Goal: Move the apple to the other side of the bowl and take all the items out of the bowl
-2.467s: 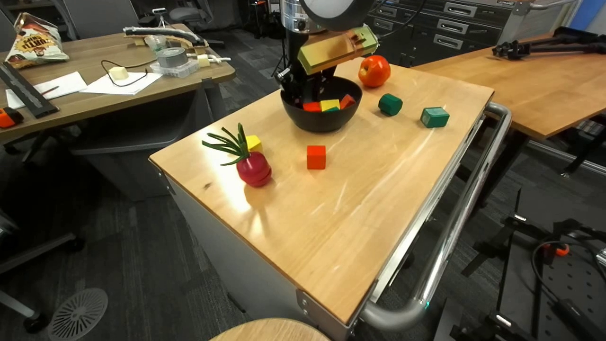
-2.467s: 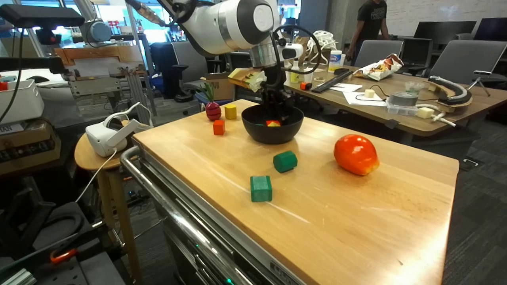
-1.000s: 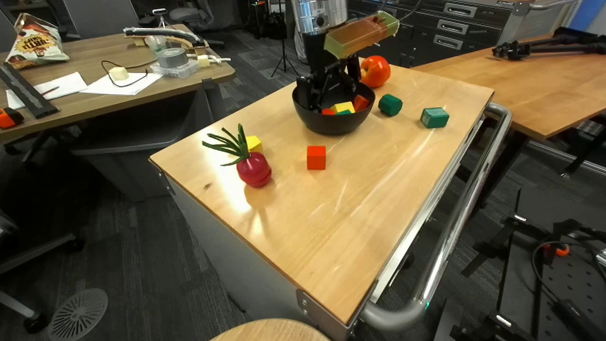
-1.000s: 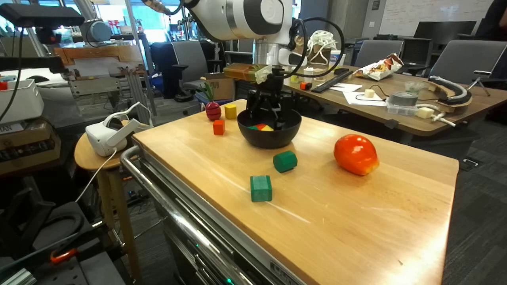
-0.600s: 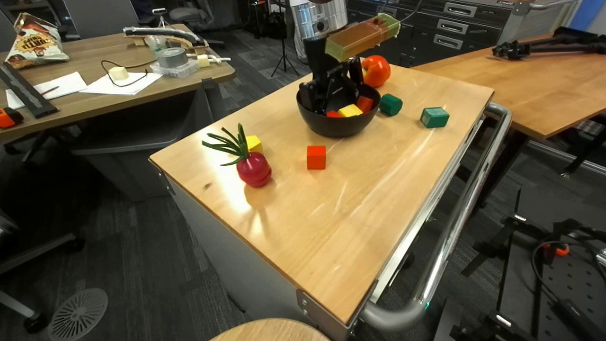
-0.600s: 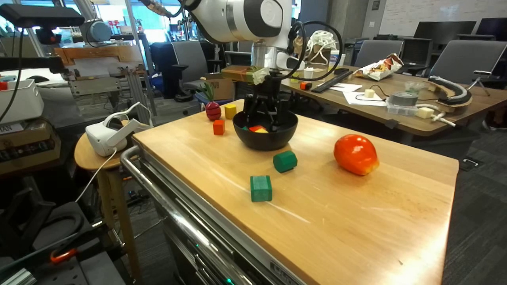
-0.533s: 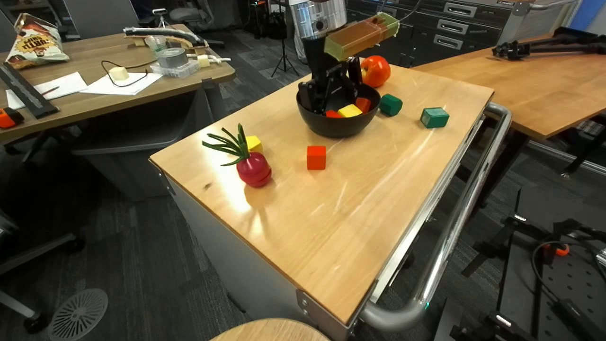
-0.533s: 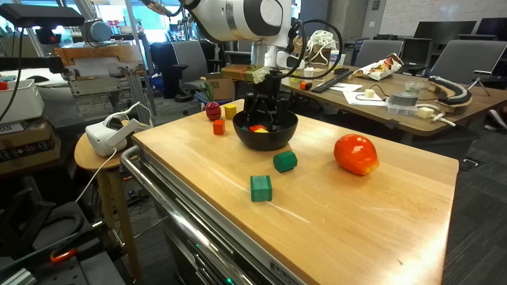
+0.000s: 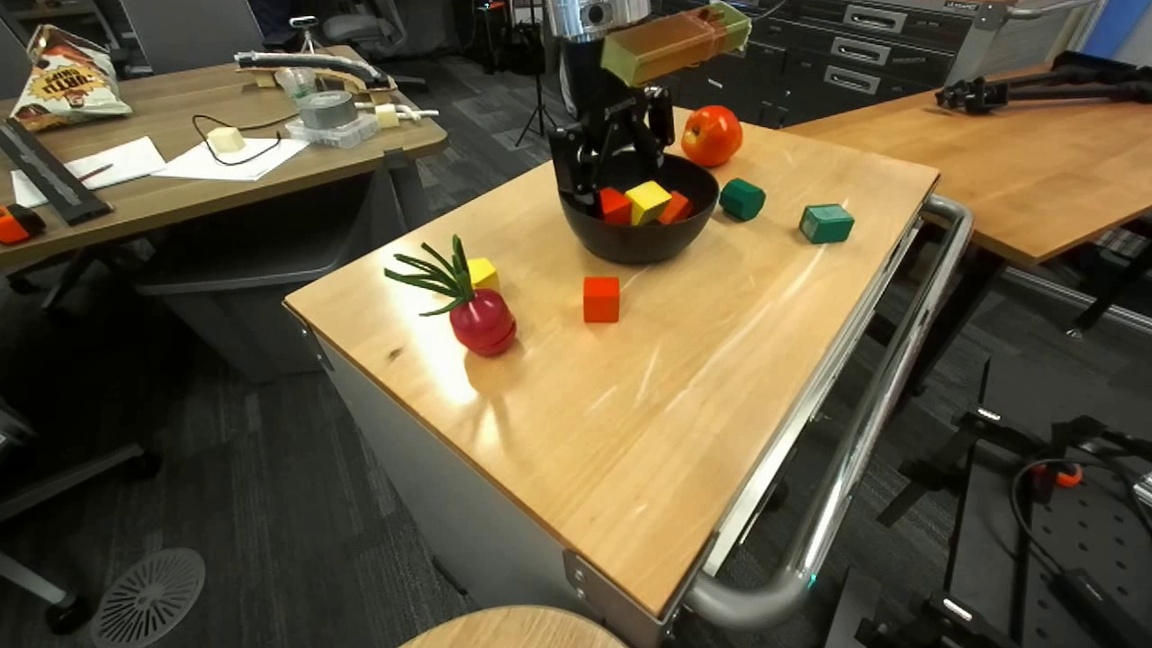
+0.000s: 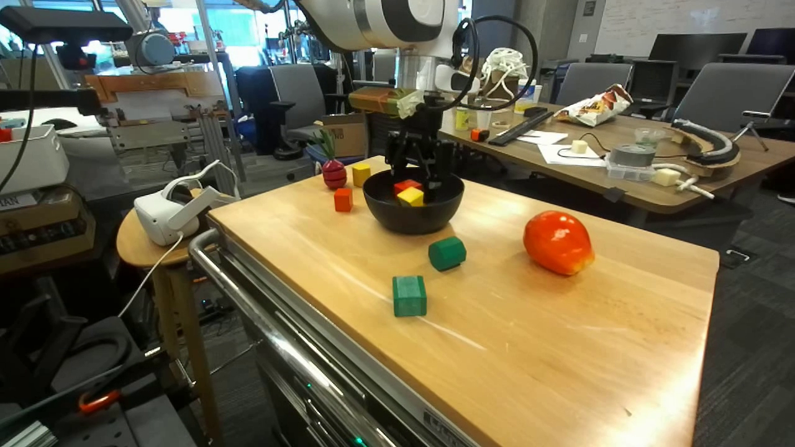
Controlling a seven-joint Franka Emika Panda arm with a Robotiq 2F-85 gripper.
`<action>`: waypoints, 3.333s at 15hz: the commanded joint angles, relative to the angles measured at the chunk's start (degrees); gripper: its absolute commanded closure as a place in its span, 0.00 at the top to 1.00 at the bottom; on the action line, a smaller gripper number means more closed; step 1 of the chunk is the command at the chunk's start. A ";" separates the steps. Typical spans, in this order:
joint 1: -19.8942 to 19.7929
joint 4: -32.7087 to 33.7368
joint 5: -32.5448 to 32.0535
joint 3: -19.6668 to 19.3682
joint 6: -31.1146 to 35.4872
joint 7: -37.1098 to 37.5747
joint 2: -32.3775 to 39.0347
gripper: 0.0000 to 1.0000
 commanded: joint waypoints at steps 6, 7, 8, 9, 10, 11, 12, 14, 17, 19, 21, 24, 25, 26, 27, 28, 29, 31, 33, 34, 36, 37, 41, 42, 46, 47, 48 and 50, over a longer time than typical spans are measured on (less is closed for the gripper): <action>0.78 -4.45 2.77 2.49 8.66 -1.55 -10.32 0.63; 0.99 -4.83 2.51 3.12 7.17 -2.71 -10.86 0.63; 1.35 -5.52 1.83 3.51 5.57 -3.33 -11.36 0.63; 1.64 -6.33 0.92 3.82 3.49 -4.18 -12.05 0.63; 2.05 -7.21 -0.45 3.97 1.35 -4.53 -12.82 0.63; 2.58 -8.92 -2.75 3.83 0.07 -3.96 -14.29 0.63; 2.92 -10.52 -4.89 3.87 -0.95 -3.82 -15.73 0.63; 3.40 -15.17 -9.80 3.94 -1.03 -3.51 -19.61 0.63; 2.87 -21.69 -12.31 4.63 -0.62 -4.35 -24.81 0.63; 2.63 -26.07 -12.20 5.00 0.45 -4.72 -27.93 0.63; 2.50 -30.27 -10.79 5.31 1.30 -5.05 -30.35 0.63; 2.30 -37.12 -10.38 5.55 8.14 -2.58 -32.32 0.63; 2.25 -39.14 -9.70 5.52 10.95 -2.49 -32.35 0.63; 2.23 -40.70 -9.25 5.53 13.19 -2.20 -32.18 0.63; 2.25 -42.13 -8.86 5.57 15.38 -2.17 -31.70 0.63; 2.29 -43.28 -8.33 5.60 16.97 -2.44 -31.22 0.63; 2.28 -44.49 -8.16 5.64 18.66 -2.37 -30.90 0.63; 2.28 -46.17 -7.68 5.65 20.54 -2.87 -30.55 0.63; 2.25 -47.24 -7.77 5.65 21.57 -3.13 -30.41 0.63; 2.23 -47.41 -7.65 5.60 21.74 -3.43 -30.43 0.63; 2.18 -46.67 -7.52 5.52 21.16 -4.15 -30.53 0.64; 2.13 -46.08 -7.49 5.47 20.74 -4.43 -30.49 0.93; 1.74 -42.65 -8.31 5.16 18.71 -6.40 -30.91 1.00; 1.55 -41.98 -8.66 5.07 18.79 -7.13 -31.58 1.00; 0.14 -40.16 -12.11 4.93 24.31 -6.66 -36.22 1.00; -0.24 -38.81 -11.95 4.87 25.77 -6.51 -36.55 1.00; -0.55 -37.26 -11.13 4.75 27.01 -6.49 -36.21 1.00; -1.30 -33.64 -10.24 4.67 29.05 -5.28 -33.66 1.00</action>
